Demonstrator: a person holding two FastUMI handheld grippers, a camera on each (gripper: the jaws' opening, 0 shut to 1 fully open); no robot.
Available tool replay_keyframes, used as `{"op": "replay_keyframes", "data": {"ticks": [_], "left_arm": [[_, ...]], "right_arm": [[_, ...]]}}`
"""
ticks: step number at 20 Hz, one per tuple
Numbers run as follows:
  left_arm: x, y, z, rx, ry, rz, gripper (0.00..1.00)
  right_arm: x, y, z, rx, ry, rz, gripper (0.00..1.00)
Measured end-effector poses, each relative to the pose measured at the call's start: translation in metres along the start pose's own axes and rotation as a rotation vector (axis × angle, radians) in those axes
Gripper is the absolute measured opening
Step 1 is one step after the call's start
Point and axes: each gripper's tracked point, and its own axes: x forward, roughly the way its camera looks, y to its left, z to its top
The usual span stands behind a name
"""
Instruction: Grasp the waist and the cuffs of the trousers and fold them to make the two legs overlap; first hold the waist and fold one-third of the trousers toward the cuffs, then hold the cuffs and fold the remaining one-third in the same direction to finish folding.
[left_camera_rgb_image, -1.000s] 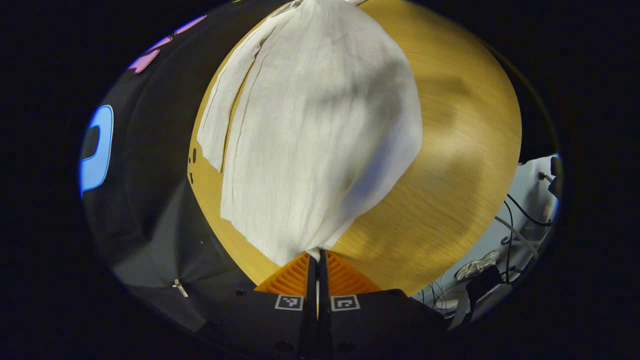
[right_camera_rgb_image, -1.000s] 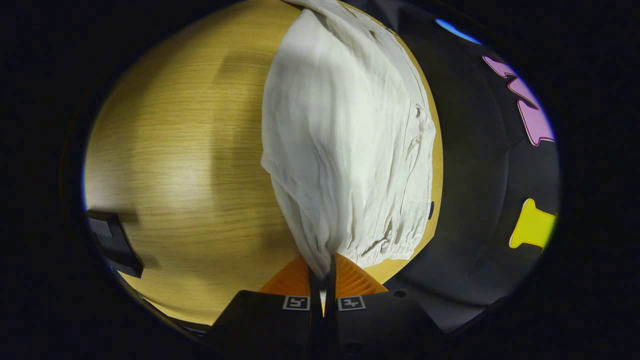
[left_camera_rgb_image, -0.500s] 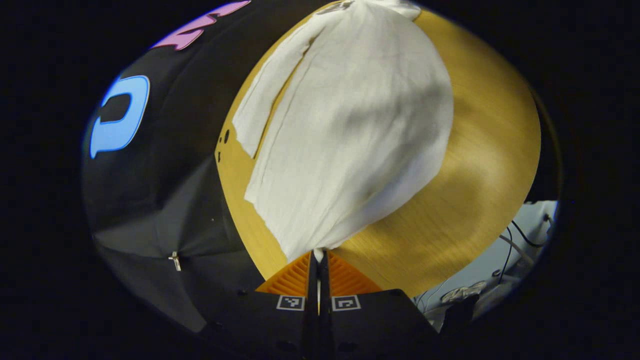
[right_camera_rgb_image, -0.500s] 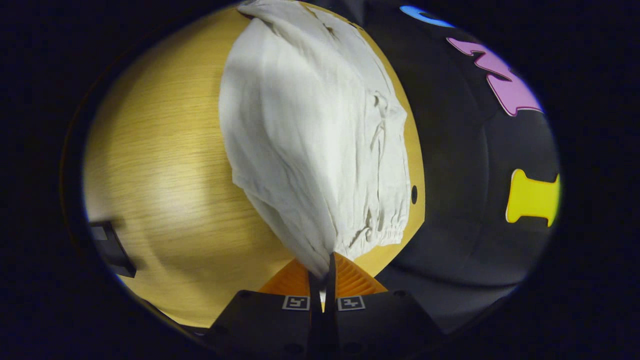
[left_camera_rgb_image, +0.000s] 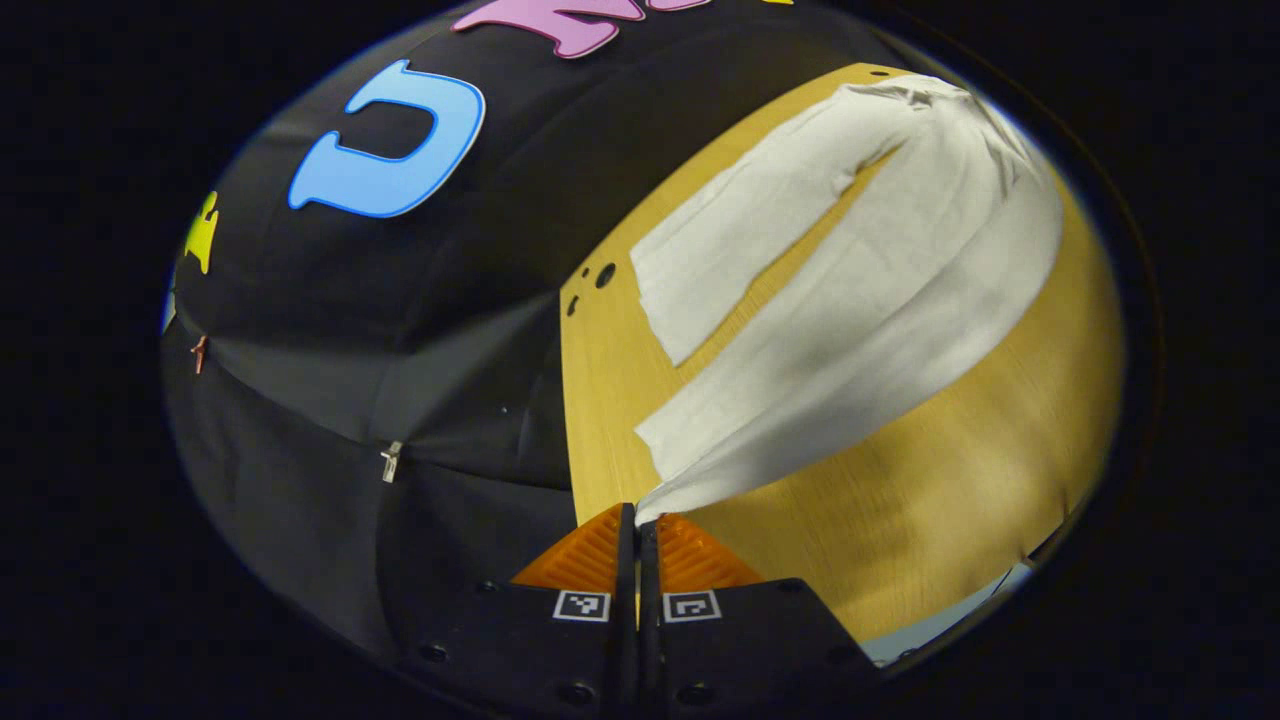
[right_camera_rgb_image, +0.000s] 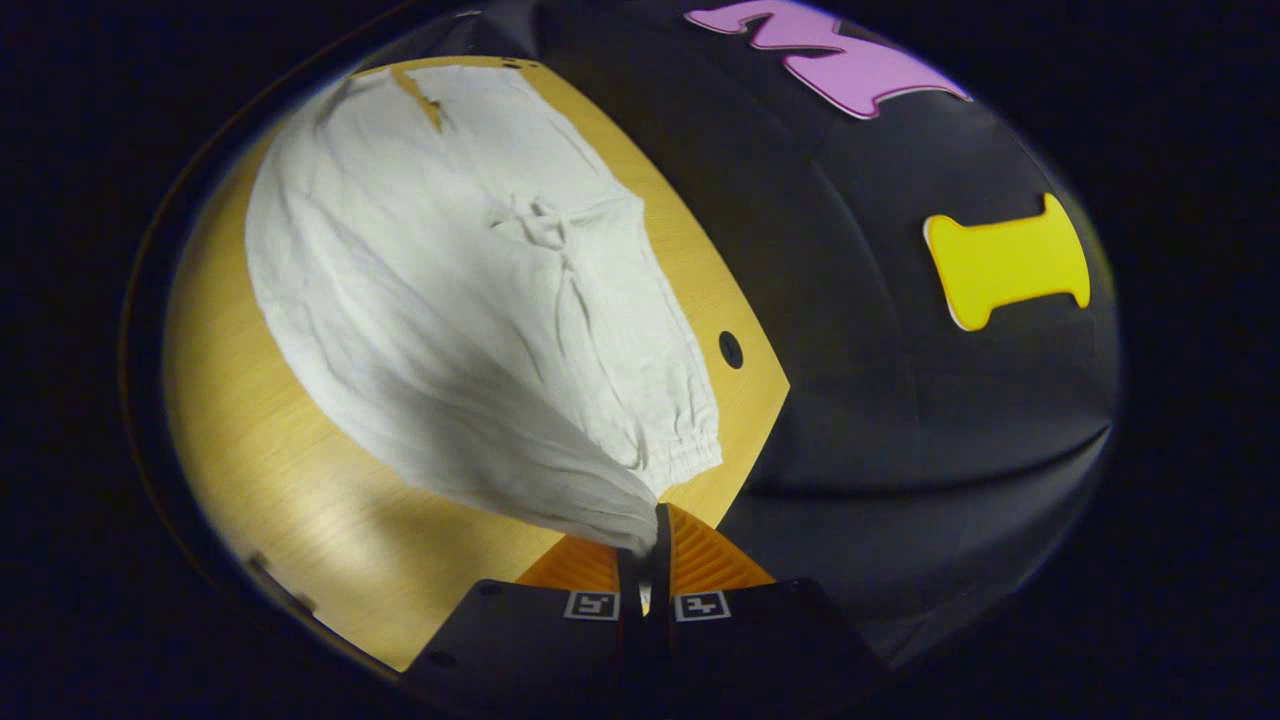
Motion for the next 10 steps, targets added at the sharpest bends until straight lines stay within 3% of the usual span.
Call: {"op": "replay_keyframes", "data": {"ticks": [2,4,10], "left_arm": [[0.015,0.011,0.022,-0.002,-0.023,0.011,0.05],[0.027,0.019,0.048,-0.042,-0.058,0.009,0.05],[0.074,0.056,0.125,-0.251,-0.144,0.008,0.05]], "right_arm": [[0.009,-0.019,0.013,0.106,0.0,-0.023,0.1],[0.008,-0.034,0.023,0.209,0.0,-0.044,0.05],[-0.022,-0.073,0.072,0.499,-0.008,-0.07,0.05]]}}
